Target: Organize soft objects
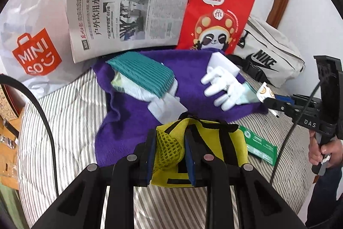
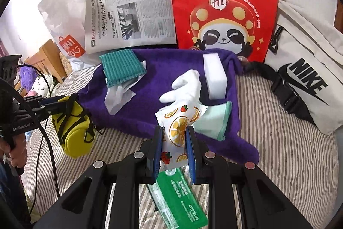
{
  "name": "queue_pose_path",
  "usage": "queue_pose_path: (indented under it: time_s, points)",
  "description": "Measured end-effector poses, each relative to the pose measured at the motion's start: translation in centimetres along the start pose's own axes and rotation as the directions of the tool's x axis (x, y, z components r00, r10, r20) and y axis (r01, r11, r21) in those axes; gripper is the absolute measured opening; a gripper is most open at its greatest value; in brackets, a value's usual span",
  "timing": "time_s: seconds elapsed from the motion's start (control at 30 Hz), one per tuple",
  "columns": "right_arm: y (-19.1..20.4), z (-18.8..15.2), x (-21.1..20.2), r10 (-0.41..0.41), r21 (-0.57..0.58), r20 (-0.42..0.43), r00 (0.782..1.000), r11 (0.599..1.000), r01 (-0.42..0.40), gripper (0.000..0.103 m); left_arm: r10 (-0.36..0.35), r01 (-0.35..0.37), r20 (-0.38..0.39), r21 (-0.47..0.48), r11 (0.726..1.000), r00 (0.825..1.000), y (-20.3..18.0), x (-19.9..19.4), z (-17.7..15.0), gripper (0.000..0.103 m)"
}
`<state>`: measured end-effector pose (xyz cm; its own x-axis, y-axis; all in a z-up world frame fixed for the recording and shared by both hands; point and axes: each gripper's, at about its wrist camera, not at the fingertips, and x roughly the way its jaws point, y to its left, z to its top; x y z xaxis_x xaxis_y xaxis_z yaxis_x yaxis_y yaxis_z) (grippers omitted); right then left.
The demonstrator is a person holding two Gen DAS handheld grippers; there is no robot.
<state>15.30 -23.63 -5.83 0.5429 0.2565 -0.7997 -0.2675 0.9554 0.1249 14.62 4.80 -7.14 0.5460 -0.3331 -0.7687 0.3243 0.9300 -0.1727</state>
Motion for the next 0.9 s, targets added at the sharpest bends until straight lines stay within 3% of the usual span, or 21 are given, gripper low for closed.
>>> queue_pose_path:
  time_s: [0.57,0.9]
  points:
    - [-1.2,4.1,3.4,-0.014,0.017,-0.010,1.000,1.000,0.015,0.021,0.021,-0.022,-0.009,-0.095,0.995,1.000,4.1,4.6,4.4,0.024]
    - [-1.1,6.6,6.4,-0.031,0.010,-0.027,0.999,0.999,0.031,0.022,0.043,-0.047,-0.033,-0.119,0.992,0.999,5.7,7.6,4.2,0.024]
